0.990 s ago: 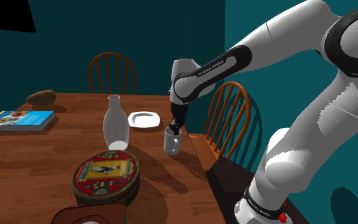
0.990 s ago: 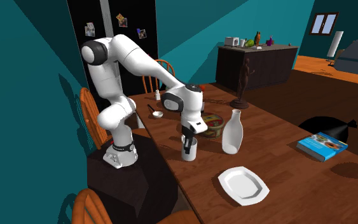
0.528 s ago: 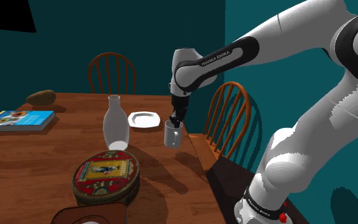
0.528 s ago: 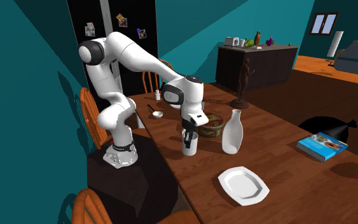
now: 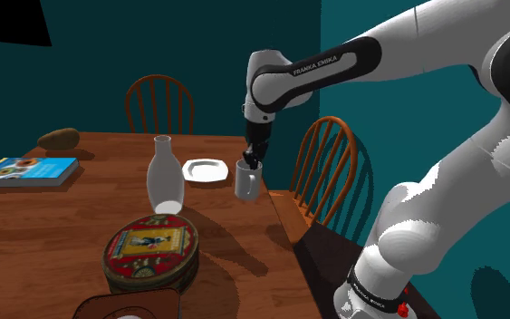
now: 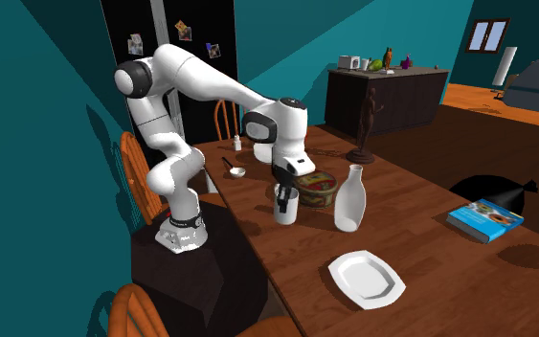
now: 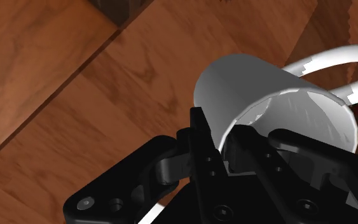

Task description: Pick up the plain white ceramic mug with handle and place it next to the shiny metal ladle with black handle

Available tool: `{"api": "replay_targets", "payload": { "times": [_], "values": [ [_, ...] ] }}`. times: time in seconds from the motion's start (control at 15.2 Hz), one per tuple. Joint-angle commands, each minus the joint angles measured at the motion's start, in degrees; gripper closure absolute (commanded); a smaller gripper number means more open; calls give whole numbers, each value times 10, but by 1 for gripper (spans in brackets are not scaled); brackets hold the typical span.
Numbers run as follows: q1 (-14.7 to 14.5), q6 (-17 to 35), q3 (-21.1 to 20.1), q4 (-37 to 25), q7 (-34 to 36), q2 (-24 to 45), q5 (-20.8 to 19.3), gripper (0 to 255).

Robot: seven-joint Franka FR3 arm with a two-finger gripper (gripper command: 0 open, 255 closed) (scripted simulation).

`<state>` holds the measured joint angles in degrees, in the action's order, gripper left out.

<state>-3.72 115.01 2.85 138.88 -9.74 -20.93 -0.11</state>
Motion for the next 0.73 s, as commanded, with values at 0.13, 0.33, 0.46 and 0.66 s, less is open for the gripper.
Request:
{"api": "replay_targets", "payload": {
  "times": [0.13,0.33,0.46,0.66],
  "values": [
    [0,-33,0,-22,1,-11,0,255],
    [0,-57,-1,-40,1,-17,0,255],
    [0,-73,-1,-53,1,-20,0,255],
    [0,-97,-1,-73,2,-24,0,255]
  ]
}}
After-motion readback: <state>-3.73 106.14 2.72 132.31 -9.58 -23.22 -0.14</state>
